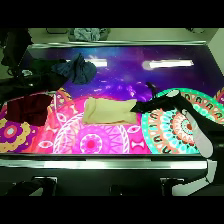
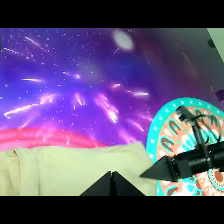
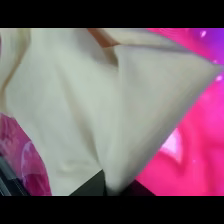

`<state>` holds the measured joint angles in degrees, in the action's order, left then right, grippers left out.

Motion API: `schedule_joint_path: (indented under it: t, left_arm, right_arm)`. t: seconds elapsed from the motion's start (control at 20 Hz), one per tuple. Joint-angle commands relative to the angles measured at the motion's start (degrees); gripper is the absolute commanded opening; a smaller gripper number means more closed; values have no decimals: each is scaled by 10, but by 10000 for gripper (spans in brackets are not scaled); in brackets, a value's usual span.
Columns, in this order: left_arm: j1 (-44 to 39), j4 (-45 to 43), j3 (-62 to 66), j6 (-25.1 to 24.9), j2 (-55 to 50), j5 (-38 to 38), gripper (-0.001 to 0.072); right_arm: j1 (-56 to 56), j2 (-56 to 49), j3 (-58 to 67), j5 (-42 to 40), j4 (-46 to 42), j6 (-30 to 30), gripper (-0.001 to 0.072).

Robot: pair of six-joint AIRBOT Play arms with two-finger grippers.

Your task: Fold the shirts.

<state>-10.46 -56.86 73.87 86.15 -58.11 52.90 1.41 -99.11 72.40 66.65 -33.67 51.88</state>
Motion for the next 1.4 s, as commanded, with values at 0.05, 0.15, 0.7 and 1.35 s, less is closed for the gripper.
schedule_joint_path:
  t: [0.05, 0.15, 0.7, 1.35]
  left_arm:
    - [0, 1, 0, 0, 0, 1, 25]
    - [0, 1, 0, 0, 0, 1, 25]
    - [0, 1, 0, 0, 0, 14, 26]
    - [0, 2, 0, 0, 3, 26, 26]
  right_arm:
    - [108, 38, 45, 9, 9, -30, 40]
    - [185, 53, 57, 14, 8, -23, 40]
    - [637, 104, 57, 105, -20, -6, 41]
    - [711, 143, -121, 122, -414, 146, 42]
